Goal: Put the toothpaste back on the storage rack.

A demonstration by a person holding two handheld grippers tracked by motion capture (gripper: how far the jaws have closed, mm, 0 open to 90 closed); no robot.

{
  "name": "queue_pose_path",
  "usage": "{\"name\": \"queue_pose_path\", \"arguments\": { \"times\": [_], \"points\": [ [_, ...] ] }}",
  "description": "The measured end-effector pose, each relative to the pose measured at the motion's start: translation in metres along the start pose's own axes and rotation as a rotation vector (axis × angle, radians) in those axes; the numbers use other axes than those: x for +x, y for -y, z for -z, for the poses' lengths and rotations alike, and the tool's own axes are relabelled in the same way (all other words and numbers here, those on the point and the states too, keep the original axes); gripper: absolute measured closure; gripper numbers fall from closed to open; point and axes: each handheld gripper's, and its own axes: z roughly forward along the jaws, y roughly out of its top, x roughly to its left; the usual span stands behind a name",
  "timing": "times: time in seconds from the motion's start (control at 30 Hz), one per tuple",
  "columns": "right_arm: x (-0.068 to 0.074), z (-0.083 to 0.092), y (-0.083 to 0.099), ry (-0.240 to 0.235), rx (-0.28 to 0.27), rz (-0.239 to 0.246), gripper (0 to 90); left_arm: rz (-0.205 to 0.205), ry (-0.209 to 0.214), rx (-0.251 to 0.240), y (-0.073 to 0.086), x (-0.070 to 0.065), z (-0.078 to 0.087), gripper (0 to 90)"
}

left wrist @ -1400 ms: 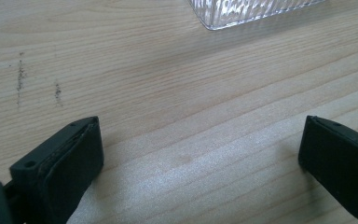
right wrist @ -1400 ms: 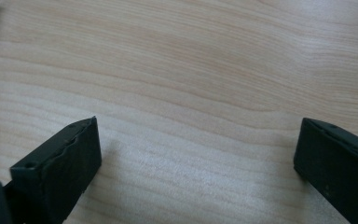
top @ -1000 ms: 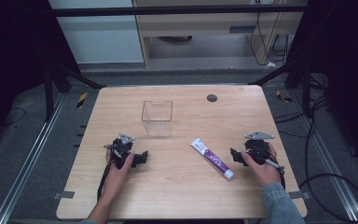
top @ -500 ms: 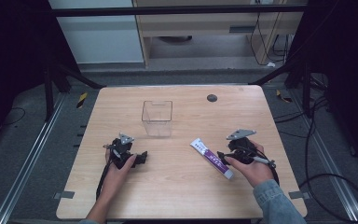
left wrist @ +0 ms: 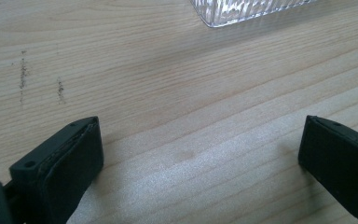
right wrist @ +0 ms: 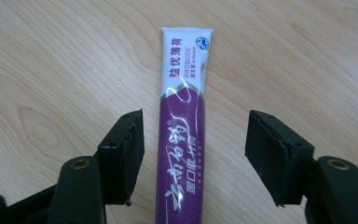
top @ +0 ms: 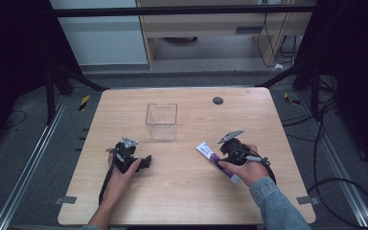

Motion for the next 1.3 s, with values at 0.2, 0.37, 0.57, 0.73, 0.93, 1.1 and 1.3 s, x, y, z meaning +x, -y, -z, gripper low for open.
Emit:
{"name": "queue_pose_path", "arguments": {
  "times": [0.2,0.37,0.57,0.73,0.93,1.1,1.3],
  "points": [
    [0.005,-0.004,-0.006,-0.022,0.007,0.004,32.7,0.003,-0.001,-0.001,0.000,0.000,0.000,0.0],
    [0.007,-0.010,-0.014,-0.008,0.045,0.009,31.3,0.004,-0.003,0.001,0.000,-0.001,0.000,0.0],
    [0.007,-0.026,-0.021,-0.014,0.087,0.015,35.0,0.006,-0.004,0.000,0.000,-0.001,0.001,0.0],
    [0.008,-0.039,-0.025,-0.020,0.127,0.015,38.0,0.005,-0.004,0.001,0.000,-0.001,0.000,0.0],
    [0.011,-0.051,-0.033,-0.021,0.162,0.009,42.3,0.006,-0.002,-0.001,0.001,-0.001,0.000,0.0],
    [0.012,-0.058,-0.037,-0.010,0.189,0.007,43.3,0.006,-0.002,-0.001,0.001,-0.001,0.000,0.0],
    [0.008,-0.065,-0.036,-0.015,0.211,0.001,45.7,0.005,0.000,-0.003,0.000,0.000,0.000,0.0]
  ]
}}
